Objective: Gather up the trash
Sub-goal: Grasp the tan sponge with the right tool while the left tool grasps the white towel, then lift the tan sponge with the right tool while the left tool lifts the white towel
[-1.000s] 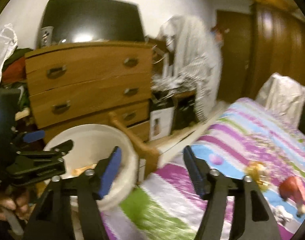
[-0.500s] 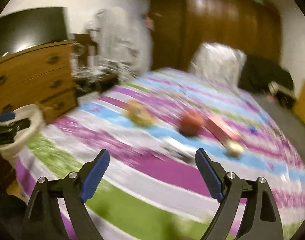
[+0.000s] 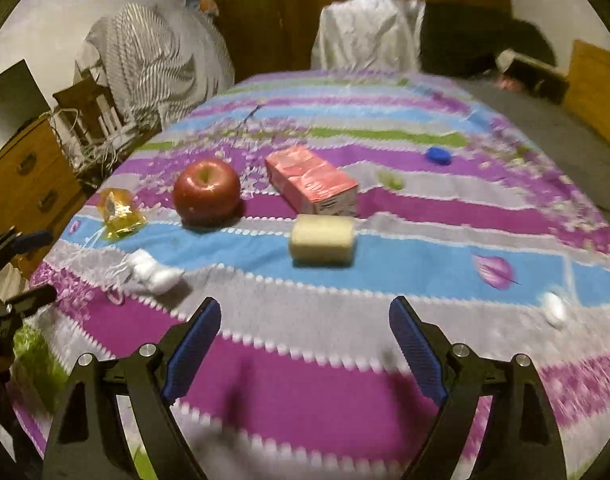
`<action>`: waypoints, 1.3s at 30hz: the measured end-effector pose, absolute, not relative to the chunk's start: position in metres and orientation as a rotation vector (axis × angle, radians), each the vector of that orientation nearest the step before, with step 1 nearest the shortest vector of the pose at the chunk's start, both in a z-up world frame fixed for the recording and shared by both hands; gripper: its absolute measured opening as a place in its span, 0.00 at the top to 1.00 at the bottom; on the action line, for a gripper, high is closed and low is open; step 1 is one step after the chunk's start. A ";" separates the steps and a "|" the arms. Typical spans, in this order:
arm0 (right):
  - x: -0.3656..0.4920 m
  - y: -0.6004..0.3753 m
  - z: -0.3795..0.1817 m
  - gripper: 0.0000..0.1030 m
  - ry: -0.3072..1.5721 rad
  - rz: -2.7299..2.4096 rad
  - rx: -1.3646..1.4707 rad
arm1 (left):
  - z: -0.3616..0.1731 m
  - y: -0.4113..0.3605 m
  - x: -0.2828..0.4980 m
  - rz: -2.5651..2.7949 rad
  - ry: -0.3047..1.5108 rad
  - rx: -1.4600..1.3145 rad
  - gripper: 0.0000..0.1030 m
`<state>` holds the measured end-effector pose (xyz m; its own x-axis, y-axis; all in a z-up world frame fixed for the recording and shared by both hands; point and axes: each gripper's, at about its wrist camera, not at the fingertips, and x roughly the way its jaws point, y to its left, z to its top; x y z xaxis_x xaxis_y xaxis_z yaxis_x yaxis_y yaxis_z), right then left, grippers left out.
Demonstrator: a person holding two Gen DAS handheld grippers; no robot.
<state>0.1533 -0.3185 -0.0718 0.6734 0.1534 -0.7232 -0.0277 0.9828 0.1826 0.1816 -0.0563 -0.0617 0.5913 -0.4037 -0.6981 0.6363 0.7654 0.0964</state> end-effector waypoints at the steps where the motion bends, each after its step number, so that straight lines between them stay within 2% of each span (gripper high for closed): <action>1: 0.163 -0.316 -0.073 0.17 0.837 0.094 0.164 | -0.066 -0.065 0.190 -0.649 0.719 0.377 0.16; 7: 0.219 -0.308 -0.095 0.23 0.903 0.067 0.210 | -0.095 -0.103 0.230 -0.767 0.785 0.479 0.17; 9: 0.231 -0.307 -0.102 0.32 0.917 0.067 0.218 | -0.104 -0.113 0.236 -0.790 0.789 0.509 0.20; 11: 0.241 -0.307 -0.106 0.40 0.933 0.062 0.239 | -0.115 -0.123 0.243 -0.798 0.823 0.520 0.27; 12: 0.245 -0.308 -0.109 0.51 0.939 0.046 0.241 | -0.124 -0.128 0.244 -0.805 0.853 0.526 0.36; 14: 0.246 -0.311 -0.112 0.52 0.937 0.028 0.251 | -0.125 -0.129 0.241 -0.816 0.852 0.511 0.53; 15: 0.246 -0.311 -0.112 0.54 0.924 0.030 0.258 | -0.123 -0.128 0.239 -0.825 0.855 0.486 0.73; 16: 0.243 -0.313 -0.111 0.54 0.915 0.032 0.261 | -0.120 -0.126 0.236 -0.804 0.855 0.470 0.75; 20: 0.215 -0.311 -0.090 0.55 0.841 0.071 0.280 | -0.102 -0.097 0.210 -0.723 0.816 0.405 0.76; 27: 0.104 -0.242 -0.046 0.54 0.846 0.393 0.110 | -0.073 0.023 0.112 -0.423 0.854 0.203 0.76; 32: 0.059 -0.178 -0.059 0.54 0.975 0.614 -0.127 | -0.083 0.081 0.070 -0.148 0.898 0.098 0.76; 35: 0.060 -0.156 -0.079 0.47 0.995 0.592 -0.200 | -0.099 0.081 0.068 -0.097 0.871 0.127 0.75; 37: 0.058 -0.156 -0.079 0.44 0.970 0.582 -0.154 | -0.109 0.078 0.068 -0.084 0.850 0.136 0.69; 38: 0.057 -0.158 -0.078 0.38 0.968 0.569 -0.122 | -0.107 0.080 0.064 -0.086 0.834 0.119 0.64; 39: 0.053 -0.162 -0.075 0.27 0.961 0.542 -0.088 | -0.102 0.084 0.061 -0.092 0.827 0.100 0.45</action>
<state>0.0528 -0.1625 -0.0752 0.4507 0.3998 -0.7982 -0.4764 0.8639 0.1637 0.0613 0.0840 -0.1023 0.6738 -0.0422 -0.7377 0.1205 0.9913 0.0534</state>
